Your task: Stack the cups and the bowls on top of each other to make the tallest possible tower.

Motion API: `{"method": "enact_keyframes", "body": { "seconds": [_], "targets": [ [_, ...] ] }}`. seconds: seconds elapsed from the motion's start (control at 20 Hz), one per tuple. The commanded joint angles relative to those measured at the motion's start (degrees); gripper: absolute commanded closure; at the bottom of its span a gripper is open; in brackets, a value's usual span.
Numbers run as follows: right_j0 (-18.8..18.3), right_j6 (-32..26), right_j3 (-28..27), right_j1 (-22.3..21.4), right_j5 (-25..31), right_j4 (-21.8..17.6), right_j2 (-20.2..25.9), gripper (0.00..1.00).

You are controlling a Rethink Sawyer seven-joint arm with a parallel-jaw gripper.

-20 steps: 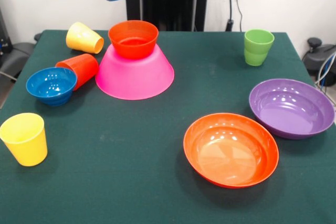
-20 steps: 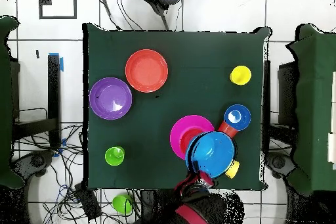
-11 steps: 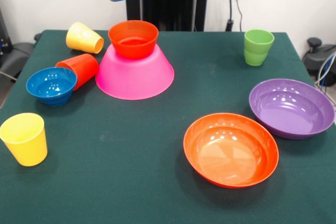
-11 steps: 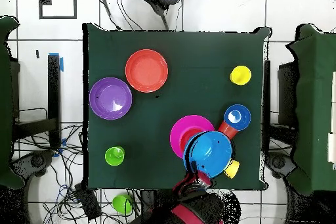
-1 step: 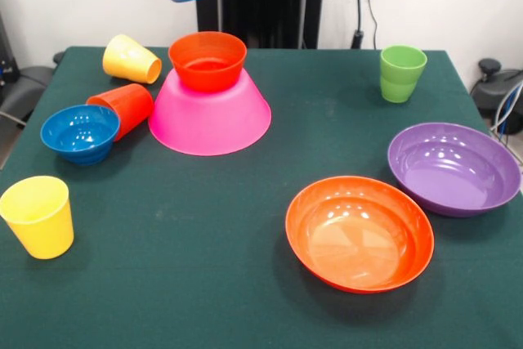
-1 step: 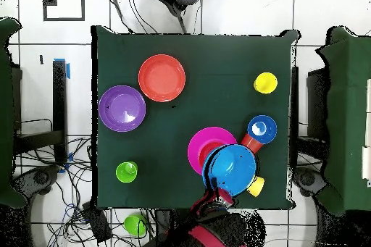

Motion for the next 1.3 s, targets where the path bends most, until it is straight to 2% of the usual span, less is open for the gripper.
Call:
{"method": "enact_keyframes", "body": {
  "seconds": [0.05, 0.35, 1.0, 1.3],
  "targets": [
    [-1.3, -1.7, -4.2, 1.4, 6.2, -0.1, 7.3, 1.00],
    [-3.2, -4.5, -4.4, 2.4, 6.7, 2.5, 9.3, 1.00],
    [-6.9, -7.2, -4.7, 4.8, 7.2, 5.5, 13.9, 1.00],
    [-6.4, -5.9, -4.6, 4.8, 7.2, 4.9, 15.3, 1.00]
  ]
}}
